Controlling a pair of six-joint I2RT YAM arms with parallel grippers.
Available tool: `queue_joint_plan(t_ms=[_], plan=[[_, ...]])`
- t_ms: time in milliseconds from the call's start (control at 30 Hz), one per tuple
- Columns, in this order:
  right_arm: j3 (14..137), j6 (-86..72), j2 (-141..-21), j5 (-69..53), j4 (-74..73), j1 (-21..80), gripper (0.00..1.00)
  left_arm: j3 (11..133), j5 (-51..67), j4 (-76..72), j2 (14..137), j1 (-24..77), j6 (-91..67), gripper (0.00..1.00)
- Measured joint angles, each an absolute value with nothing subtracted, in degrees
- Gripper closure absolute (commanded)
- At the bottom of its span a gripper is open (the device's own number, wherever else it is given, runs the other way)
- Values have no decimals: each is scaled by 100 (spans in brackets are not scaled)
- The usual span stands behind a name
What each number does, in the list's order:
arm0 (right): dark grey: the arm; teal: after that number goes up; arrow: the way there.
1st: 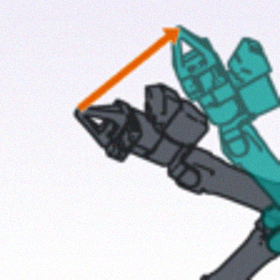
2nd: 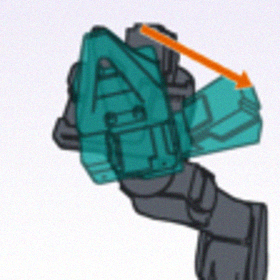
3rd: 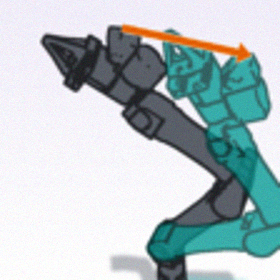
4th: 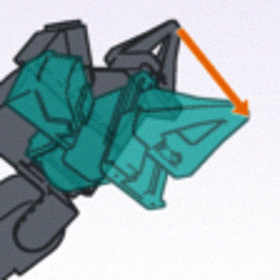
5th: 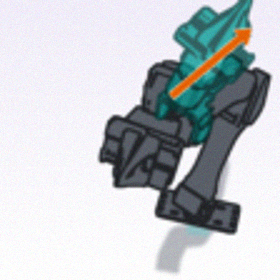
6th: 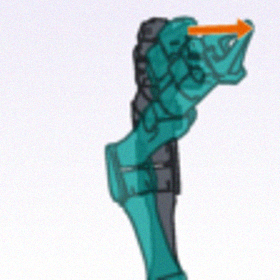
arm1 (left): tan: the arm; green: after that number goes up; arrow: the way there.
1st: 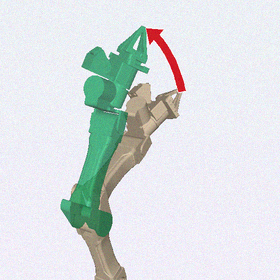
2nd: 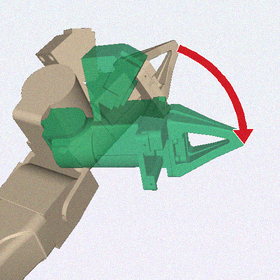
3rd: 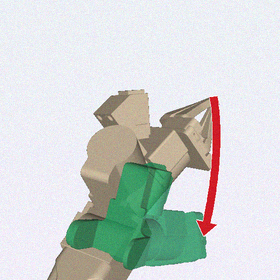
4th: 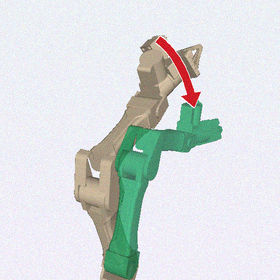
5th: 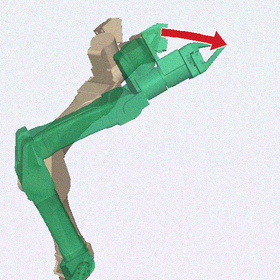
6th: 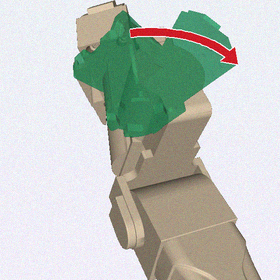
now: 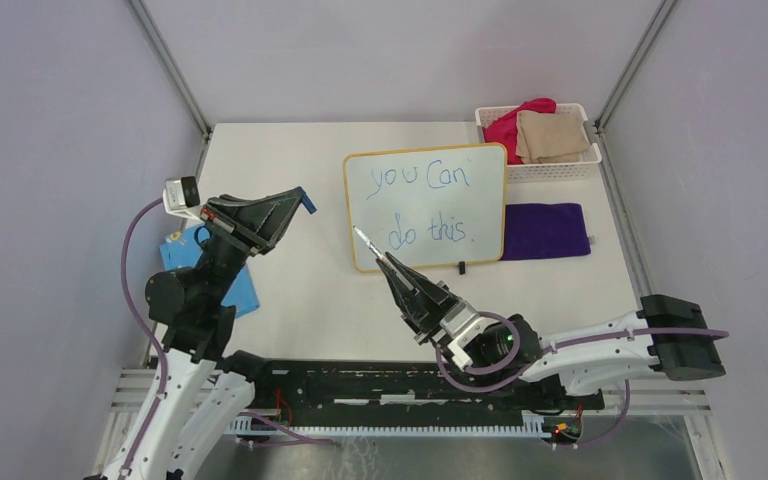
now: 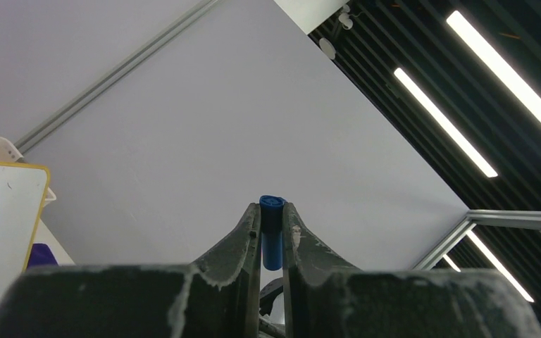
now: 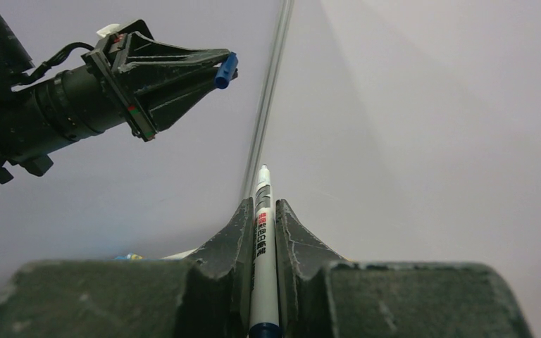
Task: Write a sentence on the whiteboard
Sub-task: Close the whiteboard marker at the center of the board.
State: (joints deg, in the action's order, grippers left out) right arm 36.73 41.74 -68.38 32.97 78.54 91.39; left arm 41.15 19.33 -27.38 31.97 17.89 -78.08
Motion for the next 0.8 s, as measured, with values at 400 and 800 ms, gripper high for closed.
queue_joint_plan(t_ms=[400,800], plan=[[3975,4447,-7310,3057,8562,9260,100,4414,1387,-2394,3258,1951,-7856,98],[3708,4707,-6608,3503,8431,9264,100,4630,1142,-2497,4097,2392,-8025,98]])
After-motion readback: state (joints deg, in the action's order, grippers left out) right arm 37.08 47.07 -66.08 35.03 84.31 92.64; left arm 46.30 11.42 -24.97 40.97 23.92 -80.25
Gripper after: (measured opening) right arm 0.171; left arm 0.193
